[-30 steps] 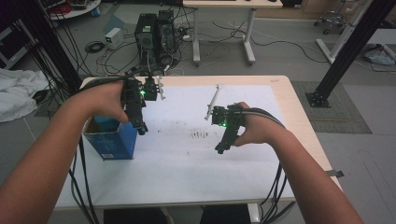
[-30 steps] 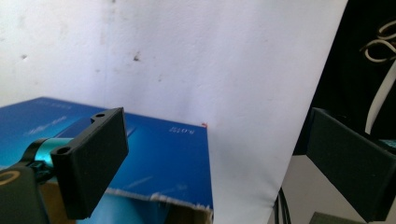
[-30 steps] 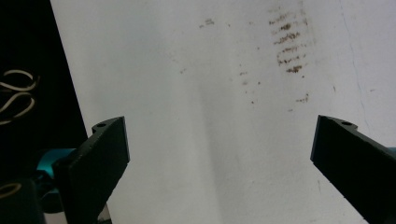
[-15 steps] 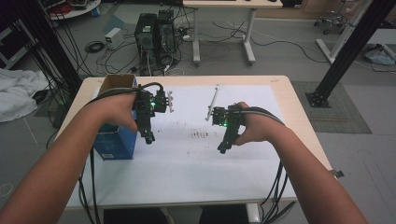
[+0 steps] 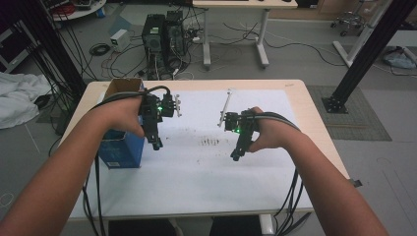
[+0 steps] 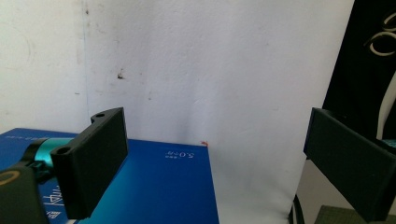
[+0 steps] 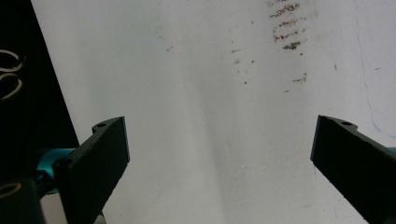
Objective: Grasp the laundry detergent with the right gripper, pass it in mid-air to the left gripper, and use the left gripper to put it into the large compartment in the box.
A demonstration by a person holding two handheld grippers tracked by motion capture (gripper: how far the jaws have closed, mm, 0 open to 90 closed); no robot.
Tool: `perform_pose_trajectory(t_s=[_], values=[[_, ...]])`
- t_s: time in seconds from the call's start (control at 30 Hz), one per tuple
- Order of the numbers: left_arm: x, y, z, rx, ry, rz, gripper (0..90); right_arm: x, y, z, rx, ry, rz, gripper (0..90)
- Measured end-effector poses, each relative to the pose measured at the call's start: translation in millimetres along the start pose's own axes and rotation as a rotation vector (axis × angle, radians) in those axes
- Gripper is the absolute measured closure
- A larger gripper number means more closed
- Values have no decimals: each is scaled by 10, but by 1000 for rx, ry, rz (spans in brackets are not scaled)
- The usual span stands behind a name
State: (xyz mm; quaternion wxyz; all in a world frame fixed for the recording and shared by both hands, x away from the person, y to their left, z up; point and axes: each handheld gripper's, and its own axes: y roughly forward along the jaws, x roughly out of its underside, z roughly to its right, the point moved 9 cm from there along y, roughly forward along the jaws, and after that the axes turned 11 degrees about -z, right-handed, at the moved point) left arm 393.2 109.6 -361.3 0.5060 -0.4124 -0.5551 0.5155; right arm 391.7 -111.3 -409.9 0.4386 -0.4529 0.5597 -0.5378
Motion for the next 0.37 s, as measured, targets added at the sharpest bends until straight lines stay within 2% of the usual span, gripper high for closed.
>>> perform_pose_trajectory(t_s=[0.37], values=[[1, -5, -11, -7, -16, 12, 65, 43, -20, 11, 16, 1, 5, 36]])
